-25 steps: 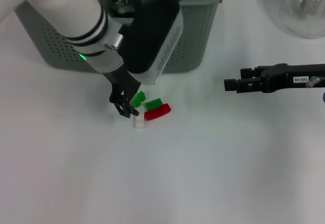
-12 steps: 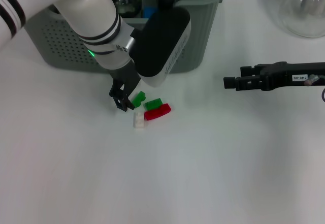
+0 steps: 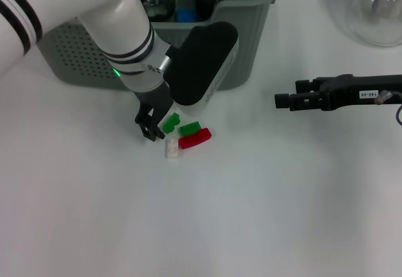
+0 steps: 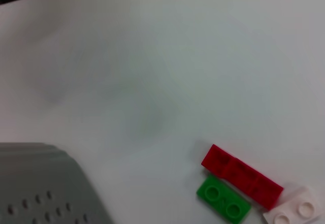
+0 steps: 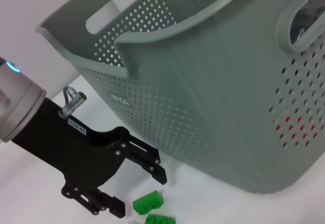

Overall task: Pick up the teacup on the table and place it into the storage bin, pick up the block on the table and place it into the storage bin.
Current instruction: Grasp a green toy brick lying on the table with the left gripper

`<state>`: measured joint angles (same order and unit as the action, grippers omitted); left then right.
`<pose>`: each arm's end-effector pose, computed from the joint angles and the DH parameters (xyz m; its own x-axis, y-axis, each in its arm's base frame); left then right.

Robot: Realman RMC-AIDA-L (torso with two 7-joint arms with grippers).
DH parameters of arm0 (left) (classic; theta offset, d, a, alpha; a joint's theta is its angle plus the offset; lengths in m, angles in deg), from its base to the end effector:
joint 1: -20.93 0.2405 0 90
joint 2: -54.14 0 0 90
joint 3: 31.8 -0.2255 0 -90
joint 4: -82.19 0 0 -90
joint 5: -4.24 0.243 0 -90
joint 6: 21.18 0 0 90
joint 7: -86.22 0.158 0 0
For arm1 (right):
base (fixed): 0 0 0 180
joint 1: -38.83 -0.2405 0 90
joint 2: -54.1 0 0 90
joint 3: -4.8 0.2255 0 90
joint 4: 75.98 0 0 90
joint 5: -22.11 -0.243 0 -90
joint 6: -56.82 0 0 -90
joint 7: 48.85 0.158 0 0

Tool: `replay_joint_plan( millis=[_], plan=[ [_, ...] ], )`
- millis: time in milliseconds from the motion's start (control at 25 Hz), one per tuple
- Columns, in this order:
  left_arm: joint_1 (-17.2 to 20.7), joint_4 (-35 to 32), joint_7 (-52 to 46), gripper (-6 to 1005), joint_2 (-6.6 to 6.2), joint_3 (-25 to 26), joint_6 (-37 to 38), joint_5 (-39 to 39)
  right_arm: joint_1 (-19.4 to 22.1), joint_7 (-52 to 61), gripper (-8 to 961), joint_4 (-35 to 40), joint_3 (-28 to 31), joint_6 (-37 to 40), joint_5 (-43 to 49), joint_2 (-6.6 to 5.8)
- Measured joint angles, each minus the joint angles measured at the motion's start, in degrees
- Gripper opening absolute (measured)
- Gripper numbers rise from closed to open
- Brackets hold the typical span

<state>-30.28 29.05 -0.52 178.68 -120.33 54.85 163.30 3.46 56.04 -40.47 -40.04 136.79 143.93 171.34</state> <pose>-0.1349 0.3920 -0.0901 0.6356 -0.4936 -0.5936 -0.4994 -0.8493 0.1715 0.2557 0.3746 -0.0112 0.6438 -0.6747 -0.3609 -0.7396 -0.6696 -0.0675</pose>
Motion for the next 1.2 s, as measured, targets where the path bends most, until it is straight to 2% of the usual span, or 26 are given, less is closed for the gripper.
replay_joint_plan(
  millis=[320, 520, 1200],
  plan=[
    [-0.6, 1.6, -0.1, 755, 0.00, -0.4, -1.5, 0.0, 0.3, -0.1, 947, 0.0, -0.1, 0.0, 0.0, 0.20],
    [-0.8, 2.4, -0.1, 539, 0.00, -0.4, -1.8, 0.0, 0.4, -0.2, 947, 0.0, -0.1, 0.0, 0.1, 0.30],
    [-2.3, 5.7, -0.1, 480, 0.09, -2.4, -4.1, -0.5, 0.6, -0.4, 947, 0.0, -0.1, 0.0, 0.2, 0.53]
  ],
)
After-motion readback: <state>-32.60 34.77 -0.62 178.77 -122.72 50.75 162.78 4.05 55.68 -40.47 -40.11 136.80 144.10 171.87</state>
